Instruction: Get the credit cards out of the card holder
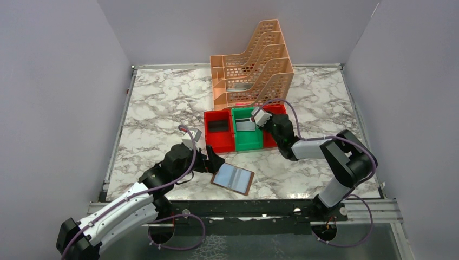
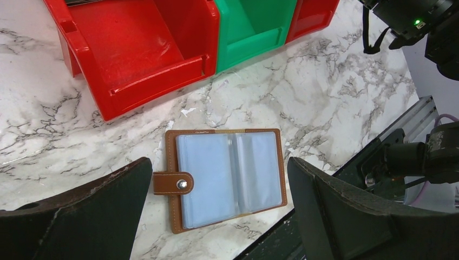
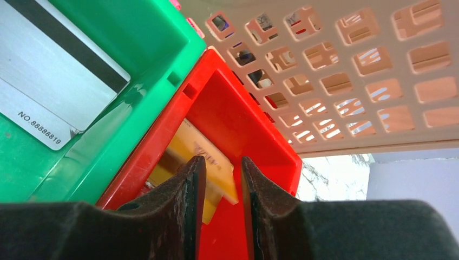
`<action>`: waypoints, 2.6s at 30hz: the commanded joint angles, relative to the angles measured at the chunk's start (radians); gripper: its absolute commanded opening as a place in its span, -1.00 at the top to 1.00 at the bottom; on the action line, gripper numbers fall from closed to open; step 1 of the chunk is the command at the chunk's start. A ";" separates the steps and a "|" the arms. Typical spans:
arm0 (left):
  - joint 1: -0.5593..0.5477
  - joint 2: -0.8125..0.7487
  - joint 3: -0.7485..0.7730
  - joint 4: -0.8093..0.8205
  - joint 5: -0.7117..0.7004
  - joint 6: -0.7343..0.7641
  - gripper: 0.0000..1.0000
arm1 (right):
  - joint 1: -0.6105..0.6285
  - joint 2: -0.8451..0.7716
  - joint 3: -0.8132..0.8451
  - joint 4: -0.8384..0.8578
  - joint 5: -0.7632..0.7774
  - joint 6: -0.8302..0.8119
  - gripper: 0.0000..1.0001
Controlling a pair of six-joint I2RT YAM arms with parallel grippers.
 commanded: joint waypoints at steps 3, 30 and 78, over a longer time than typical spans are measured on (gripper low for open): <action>0.002 0.012 -0.008 0.045 0.025 -0.009 -0.98 | -0.008 -0.046 0.012 -0.024 -0.029 0.082 0.28; 0.002 0.173 -0.109 0.133 0.054 -0.039 -0.75 | -0.001 -0.583 -0.160 -0.602 -0.804 1.546 -0.01; -0.108 0.445 -0.035 0.225 0.266 0.038 -0.08 | 0.359 -0.475 -0.139 -0.891 -0.368 1.606 0.12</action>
